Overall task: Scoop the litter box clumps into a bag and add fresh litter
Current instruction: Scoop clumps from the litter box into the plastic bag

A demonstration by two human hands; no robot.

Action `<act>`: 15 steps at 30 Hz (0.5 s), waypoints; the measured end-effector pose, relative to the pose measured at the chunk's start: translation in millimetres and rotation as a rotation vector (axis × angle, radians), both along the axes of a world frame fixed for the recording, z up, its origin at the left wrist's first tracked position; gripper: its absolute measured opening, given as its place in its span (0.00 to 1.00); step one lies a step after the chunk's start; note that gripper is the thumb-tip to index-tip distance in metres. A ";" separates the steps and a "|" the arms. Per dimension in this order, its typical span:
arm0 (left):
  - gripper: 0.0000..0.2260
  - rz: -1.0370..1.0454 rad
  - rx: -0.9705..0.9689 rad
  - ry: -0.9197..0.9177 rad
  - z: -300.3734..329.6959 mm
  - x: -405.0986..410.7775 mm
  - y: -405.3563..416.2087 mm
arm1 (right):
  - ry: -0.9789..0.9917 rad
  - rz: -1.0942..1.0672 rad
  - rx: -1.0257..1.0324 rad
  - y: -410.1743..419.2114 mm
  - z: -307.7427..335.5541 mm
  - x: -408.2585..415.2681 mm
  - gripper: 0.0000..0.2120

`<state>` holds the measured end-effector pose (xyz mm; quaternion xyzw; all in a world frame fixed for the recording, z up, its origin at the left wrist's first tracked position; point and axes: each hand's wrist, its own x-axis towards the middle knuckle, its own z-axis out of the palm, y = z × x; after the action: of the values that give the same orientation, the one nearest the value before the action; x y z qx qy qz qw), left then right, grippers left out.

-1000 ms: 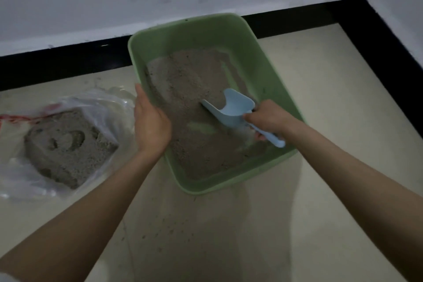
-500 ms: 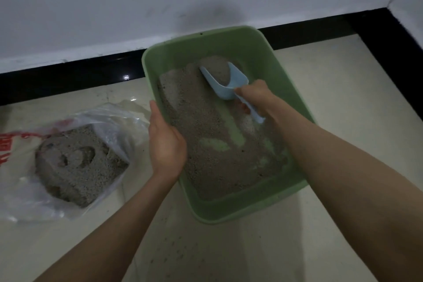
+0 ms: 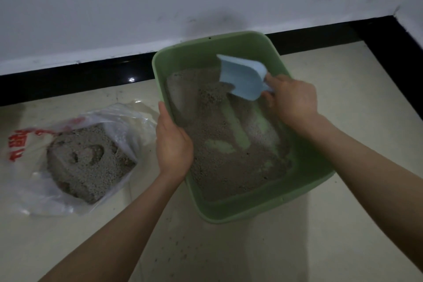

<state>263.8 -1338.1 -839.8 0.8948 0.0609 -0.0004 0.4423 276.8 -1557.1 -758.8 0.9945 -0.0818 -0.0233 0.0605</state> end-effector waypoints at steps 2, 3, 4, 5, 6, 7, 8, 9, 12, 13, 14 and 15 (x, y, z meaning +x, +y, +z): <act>0.27 -0.003 -0.003 -0.002 0.1 0.3 0.2 | 0.031 -0.140 -0.068 -6.3 3.3 9.3 0.12; 0.27 -0.004 -0.005 -0.002 0.1 0.4 0.6 | 0.065 -0.197 -0.093 -8.1 1.9 14.3 0.10; 0.27 -0.006 -0.006 -0.003 -0.8 1.1 1.3 | 0.100 -0.244 -0.102 -9.1 -0.6 18.9 0.10; 0.27 -0.010 -0.007 -0.007 -1.5 1.3 2.1 | 0.126 -0.273 -0.096 -9.1 -3.9 22.8 0.10; 0.27 -0.013 -0.008 -0.008 -2.5 1.6 2.7 | 0.142 -0.285 -0.079 -8.4 -8.1 26.4 0.11; 0.27 -0.014 -0.007 -0.008 -2.8 1.6 3.0 | 0.152 -0.280 -0.065 -7.0 -12.3 29.7 0.11; 0.28 -0.013 -0.007 -0.006 -3.2 1.6 3.0 | 0.157 -0.253 -0.065 -4.3 -15.9 32.3 0.11; 0.27 -0.009 -0.007 -0.005 -3.1 1.3 2.4 | 0.154 -0.206 -0.078 -0.6 -18.9 34.5 0.11; 0.28 0.001 -0.018 -0.004 -2.9 0.5 0.6 | 0.077 -0.004 -0.093 19.3 -22.0 38.3 0.10; 0.28 0.004 -0.020 -0.004 -3.0 0.7 0.1 | 0.056 0.076 -0.081 28.5 -23.2 39.3 0.10; 0.28 0.005 -0.020 -0.005 -3.8 1.1 0.0 | 0.048 0.149 -0.076 38.5 -24.4 40.1 0.09; 0.28 0.005 -0.021 -0.008 -3.9 1.1 -0.2 | 0.048 0.205 -0.077 47.8 -24.9 40.7 0.09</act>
<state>264.9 -1338.2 -843.7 0.8899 0.0614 0.0035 0.4521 317.5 -1509.3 -783.7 0.9938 0.0209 -0.0379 0.1026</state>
